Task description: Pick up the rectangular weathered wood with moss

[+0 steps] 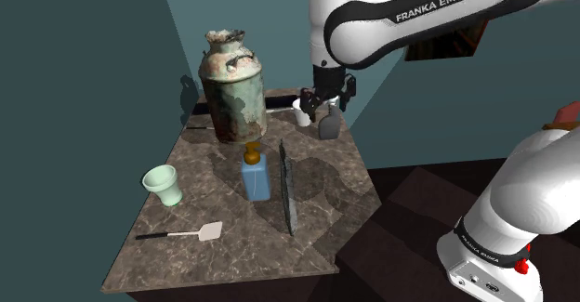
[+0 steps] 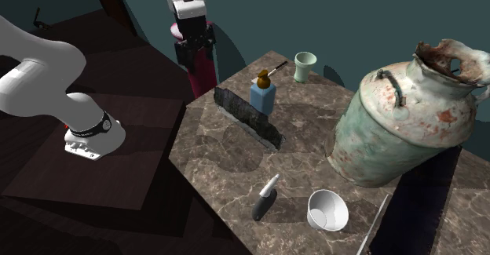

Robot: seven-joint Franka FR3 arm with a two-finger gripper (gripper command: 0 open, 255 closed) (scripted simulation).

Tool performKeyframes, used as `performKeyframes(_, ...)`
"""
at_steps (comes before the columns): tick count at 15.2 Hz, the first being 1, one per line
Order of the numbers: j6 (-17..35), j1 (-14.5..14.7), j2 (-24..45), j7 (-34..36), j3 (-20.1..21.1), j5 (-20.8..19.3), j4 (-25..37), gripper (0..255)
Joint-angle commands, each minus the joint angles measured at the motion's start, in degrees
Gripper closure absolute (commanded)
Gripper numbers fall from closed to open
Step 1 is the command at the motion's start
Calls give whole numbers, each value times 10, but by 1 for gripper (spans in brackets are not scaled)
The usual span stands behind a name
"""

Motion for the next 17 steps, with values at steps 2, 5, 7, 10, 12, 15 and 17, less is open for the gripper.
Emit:
performKeyframes(2,34,-6,57,57,26,-9,6,0)
performKeyframes(5,63,-11,122,115,49,-26,23,0)
performKeyframes(7,79,-13,168,156,61,-43,38,0)
performKeyframes(10,100,-12,240,218,73,-73,67,0)
performKeyframes(12,110,-7,289,258,75,-95,89,0)
performKeyframes(15,121,7,363,314,70,-126,129,0)
performKeyframes(17,125,19,411,348,63,-144,159,0)
